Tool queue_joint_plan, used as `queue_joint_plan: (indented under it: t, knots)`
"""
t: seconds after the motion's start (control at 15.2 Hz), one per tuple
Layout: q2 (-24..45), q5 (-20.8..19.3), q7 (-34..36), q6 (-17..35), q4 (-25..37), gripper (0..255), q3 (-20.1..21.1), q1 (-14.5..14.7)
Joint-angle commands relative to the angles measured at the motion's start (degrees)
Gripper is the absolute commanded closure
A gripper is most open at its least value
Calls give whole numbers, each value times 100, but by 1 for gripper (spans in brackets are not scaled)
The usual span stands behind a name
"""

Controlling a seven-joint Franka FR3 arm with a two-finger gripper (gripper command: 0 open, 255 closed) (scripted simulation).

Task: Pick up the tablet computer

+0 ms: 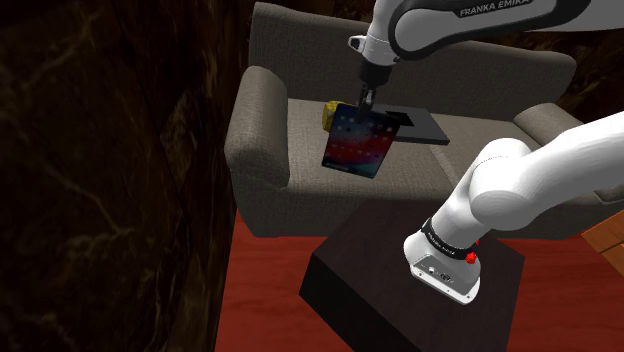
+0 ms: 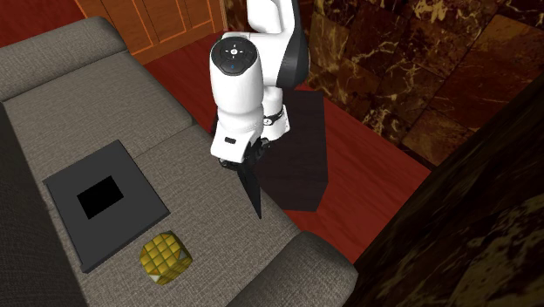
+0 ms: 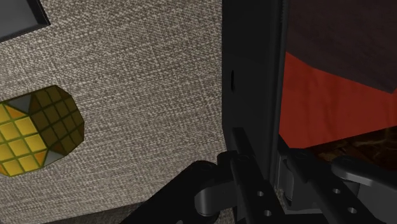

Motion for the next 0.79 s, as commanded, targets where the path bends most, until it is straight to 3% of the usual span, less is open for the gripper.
queue_joint_plan:
  t: [0.0,0.73]
  knots:
    - [-35,22,11,-165,129,255,27,14]
    - [-179,73,-13,-917,738,255,88,33]
